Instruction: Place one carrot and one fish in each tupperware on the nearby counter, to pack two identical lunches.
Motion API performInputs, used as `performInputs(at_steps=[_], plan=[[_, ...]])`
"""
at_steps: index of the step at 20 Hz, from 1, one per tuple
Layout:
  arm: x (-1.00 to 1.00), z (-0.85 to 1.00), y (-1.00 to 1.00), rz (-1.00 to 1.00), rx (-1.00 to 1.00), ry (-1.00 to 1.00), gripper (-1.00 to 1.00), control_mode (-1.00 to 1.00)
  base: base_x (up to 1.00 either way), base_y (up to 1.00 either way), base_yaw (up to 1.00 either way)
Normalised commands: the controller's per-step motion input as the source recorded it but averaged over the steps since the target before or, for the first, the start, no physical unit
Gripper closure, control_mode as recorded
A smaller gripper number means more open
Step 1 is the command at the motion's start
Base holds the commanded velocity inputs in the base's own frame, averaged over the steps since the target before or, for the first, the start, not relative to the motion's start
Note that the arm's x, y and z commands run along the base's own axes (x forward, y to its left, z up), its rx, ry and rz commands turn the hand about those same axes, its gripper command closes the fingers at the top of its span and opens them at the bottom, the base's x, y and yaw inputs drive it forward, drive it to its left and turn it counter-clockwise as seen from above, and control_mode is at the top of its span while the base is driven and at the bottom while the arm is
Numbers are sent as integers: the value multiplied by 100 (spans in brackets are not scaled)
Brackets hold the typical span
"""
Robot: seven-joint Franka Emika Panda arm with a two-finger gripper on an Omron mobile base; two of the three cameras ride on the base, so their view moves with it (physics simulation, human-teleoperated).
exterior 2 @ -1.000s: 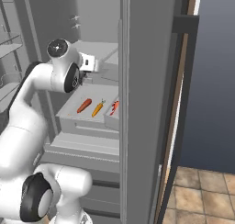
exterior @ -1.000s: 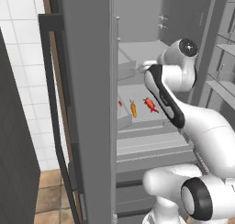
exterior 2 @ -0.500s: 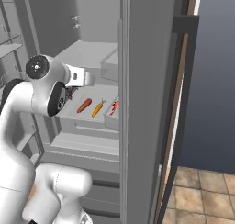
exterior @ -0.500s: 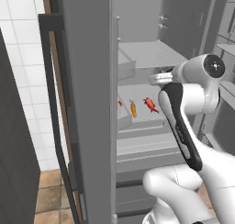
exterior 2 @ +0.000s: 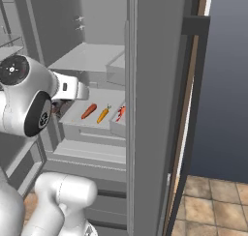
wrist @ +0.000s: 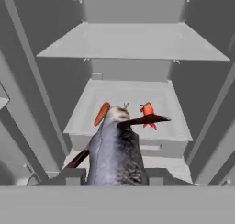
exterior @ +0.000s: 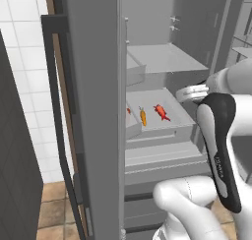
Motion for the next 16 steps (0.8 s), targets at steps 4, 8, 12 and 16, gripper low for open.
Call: performInputs(at_steps=[4,8,12,16], plan=[[0,0,0,0,0,0,100,100,-95,1,0],[0,0,0,0,0,0,100,100,-97,0,0],[0,0,0,0,0,0,100,100,-93,0,0],[0,0,0,0,0,0,100,100,-85,-3,0]])
